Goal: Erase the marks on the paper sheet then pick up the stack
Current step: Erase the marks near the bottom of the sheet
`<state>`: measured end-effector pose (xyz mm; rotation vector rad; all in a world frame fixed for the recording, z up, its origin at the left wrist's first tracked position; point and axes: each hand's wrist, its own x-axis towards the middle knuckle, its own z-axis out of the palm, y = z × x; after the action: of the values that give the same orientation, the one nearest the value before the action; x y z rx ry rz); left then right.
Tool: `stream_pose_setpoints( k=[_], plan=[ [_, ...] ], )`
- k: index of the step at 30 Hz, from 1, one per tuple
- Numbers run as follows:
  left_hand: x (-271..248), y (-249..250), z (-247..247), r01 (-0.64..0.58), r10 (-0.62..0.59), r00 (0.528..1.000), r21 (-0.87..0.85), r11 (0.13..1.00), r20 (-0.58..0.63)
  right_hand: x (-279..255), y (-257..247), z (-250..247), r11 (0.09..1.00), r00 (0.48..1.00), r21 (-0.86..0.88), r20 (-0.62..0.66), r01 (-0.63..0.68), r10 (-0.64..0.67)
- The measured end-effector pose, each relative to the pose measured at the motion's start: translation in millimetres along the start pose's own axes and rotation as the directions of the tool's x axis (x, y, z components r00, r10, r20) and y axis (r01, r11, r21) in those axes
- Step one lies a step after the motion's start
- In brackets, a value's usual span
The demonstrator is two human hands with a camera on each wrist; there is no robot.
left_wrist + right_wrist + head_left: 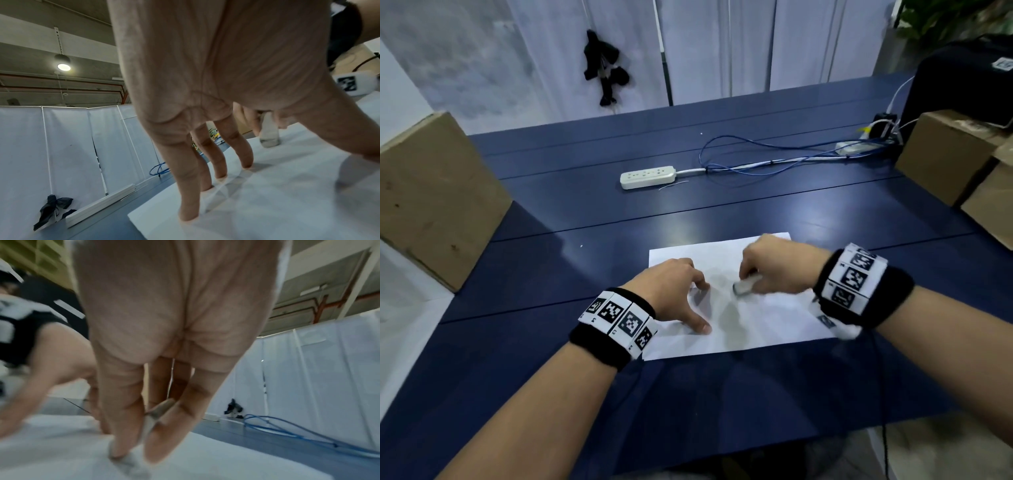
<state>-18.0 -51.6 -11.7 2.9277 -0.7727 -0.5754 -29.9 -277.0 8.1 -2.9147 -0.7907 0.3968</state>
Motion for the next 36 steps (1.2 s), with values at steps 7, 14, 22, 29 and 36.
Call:
stream_pose_setpoints(
  k=[7,14,22,29,36],
  plan=[
    [2.5,-1.9,1.2,0.007,-0.007,1.000,-0.003,1.000,-0.002,-23.0,-11.4,11.1,0.987,0.973,0.078,0.171,0.141,-0.152],
    [1.6,-0.4,-0.4,-0.003,0.003,1.000,-0.007,1.000,-0.001,2.5,12.9,2.9,0.999,0.997,0.012,-0.070,-0.043,0.044],
    [2.3,-0.2,-0.5,0.004,-0.004,1.000,0.000,1.000,0.007,-14.8,-6.4,13.3,0.989,0.987,0.090,0.102,0.115,-0.124],
    [0.6,0.1,-0.6,0.007,-0.007,1.000,-0.013,1.000,-0.007,-6.3,6.9,8.6,0.994,0.997,0.084,0.004,0.071,-0.072],
    [1.5,3.3,-3.3,0.002,-0.002,1.000,-0.007,1.000,0.003,-5.0,5.5,3.5,0.997,0.996,0.071,0.073,0.035,-0.041]
  ],
)
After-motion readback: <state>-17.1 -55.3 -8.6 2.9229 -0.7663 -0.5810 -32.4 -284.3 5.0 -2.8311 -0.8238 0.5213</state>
